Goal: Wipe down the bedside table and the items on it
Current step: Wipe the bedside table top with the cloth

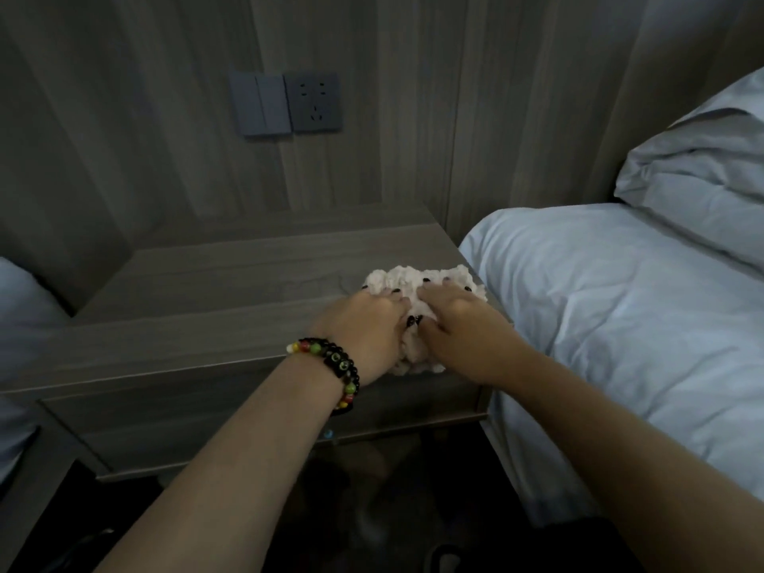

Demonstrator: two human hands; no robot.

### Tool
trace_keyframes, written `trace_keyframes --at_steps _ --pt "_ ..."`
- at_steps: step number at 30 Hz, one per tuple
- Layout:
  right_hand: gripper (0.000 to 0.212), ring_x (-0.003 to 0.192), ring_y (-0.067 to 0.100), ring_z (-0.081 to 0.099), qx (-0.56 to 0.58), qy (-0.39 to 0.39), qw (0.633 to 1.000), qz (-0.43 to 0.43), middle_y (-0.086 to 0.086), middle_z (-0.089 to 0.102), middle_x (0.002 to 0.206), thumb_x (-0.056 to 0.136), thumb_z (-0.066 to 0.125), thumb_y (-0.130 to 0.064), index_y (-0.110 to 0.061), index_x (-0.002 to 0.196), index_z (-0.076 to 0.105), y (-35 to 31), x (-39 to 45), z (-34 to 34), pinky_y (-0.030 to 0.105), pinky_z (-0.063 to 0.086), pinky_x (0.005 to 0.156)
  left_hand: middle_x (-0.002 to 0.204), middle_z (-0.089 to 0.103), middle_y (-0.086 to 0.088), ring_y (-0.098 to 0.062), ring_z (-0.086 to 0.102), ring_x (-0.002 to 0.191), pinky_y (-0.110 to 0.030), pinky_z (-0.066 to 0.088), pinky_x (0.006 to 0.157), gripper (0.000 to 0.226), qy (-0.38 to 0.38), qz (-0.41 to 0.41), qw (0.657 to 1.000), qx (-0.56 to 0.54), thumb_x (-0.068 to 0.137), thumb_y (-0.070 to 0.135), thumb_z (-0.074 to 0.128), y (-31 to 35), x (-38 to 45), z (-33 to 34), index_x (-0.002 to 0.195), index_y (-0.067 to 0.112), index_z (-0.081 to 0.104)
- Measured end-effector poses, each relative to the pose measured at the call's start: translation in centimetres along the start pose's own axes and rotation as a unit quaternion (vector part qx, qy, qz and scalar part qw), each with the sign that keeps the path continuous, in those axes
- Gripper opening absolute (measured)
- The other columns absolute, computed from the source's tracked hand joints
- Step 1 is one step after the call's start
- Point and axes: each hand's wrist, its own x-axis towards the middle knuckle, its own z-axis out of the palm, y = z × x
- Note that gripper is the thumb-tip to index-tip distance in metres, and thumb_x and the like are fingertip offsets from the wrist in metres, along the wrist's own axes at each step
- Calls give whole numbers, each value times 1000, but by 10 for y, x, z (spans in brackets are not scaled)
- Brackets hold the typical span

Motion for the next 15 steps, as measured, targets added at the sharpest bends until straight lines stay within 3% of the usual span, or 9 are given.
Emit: trace_keyframes --at_steps 3,6,9,11,15 --pt "20 98 21 54 41 -44 998 -18 6 62 101 87 54 -9 -4 105 62 -4 -4 -14 21 36 79 135 53 -2 -19 51 120 -33 44 95 33 4 2 1000 12 100 20 38 1 -9 -2 129 16 54" --pt "29 108 21 53 29 -41 997 -57 9 63 114 85 59 -6 -2 114 62 -6 -10 -15 15 32 89 135 52 -1 -19 49 122 -37 44 98 36 -10 5 1000 0 98 25 39 0 -24 -6 130 16 52" --pt "40 122 26 50 -5 -19 995 -95 13 60 127 84 62 -9 -3 123 59 -6 -17 -1 20 30 108 120 55 3 -18 54 111 -37 50 88 26 7 6 1000 5 94 25 46 -4 -39 -4 118 18 54" --pt "47 130 29 46 -33 10 993 -110 14 56 135 85 64 -10 -4 131 55 -4 -20 5 23 23 111 119 57 4 -17 55 108 -37 51 86 23 44 9 999 -6 93 21 49 -5 -45 3 115 19 55" --pt "52 134 34 42 -99 40 988 -107 17 50 140 86 65 -12 -3 136 50 5 -24 11 47 31 113 114 65 4 -17 60 104 -37 52 88 22 111 5 994 20 87 12 59 -8 -44 17 108 20 62"
